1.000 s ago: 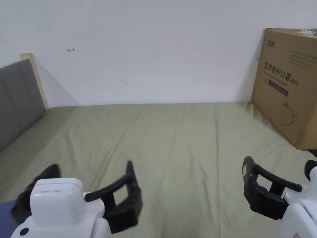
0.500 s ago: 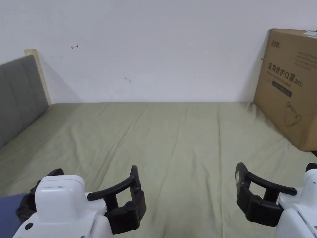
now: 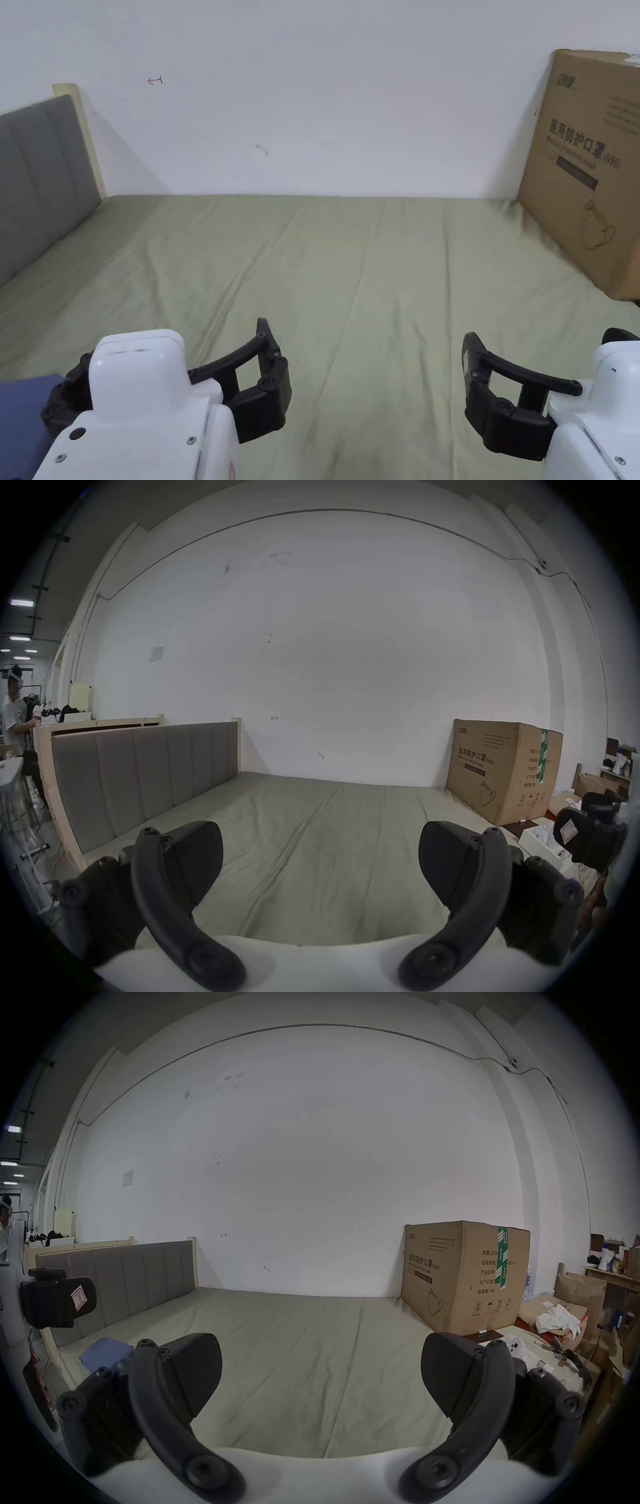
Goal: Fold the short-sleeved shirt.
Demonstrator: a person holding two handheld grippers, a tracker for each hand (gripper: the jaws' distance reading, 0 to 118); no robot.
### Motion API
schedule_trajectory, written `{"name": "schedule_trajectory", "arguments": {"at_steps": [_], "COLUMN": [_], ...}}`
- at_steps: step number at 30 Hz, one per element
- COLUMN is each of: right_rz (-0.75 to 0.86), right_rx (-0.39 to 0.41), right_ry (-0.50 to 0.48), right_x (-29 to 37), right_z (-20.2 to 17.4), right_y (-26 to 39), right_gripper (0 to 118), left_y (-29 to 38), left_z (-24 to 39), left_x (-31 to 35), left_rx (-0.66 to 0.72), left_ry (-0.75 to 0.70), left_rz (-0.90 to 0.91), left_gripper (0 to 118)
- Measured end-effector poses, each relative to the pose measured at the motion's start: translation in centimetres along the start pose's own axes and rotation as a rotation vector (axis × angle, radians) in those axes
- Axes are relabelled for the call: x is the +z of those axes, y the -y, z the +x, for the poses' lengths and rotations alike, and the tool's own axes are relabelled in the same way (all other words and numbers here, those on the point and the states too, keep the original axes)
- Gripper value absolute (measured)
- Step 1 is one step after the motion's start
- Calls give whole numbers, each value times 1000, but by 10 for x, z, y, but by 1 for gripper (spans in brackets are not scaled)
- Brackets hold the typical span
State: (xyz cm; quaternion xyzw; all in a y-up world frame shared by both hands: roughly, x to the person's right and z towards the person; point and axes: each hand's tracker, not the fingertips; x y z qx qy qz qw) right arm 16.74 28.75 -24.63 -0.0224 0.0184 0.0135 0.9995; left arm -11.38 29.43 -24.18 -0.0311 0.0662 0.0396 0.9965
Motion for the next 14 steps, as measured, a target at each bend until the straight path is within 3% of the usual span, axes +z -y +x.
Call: {"name": "schedule_trajectory", "arguments": {"at_steps": [14], "right_rz": [-23], "right_rx": [-4], "right_ry": [-4], "right_x": [-4], "right_z": [-1], "right_y": [6], "right_gripper": [115], "left_y": [9], "left_z": [4], "left_x": [-5], "left_rx": [-28], "left_ry": [10], "left_rz": [-28], "left_gripper": [115]}}
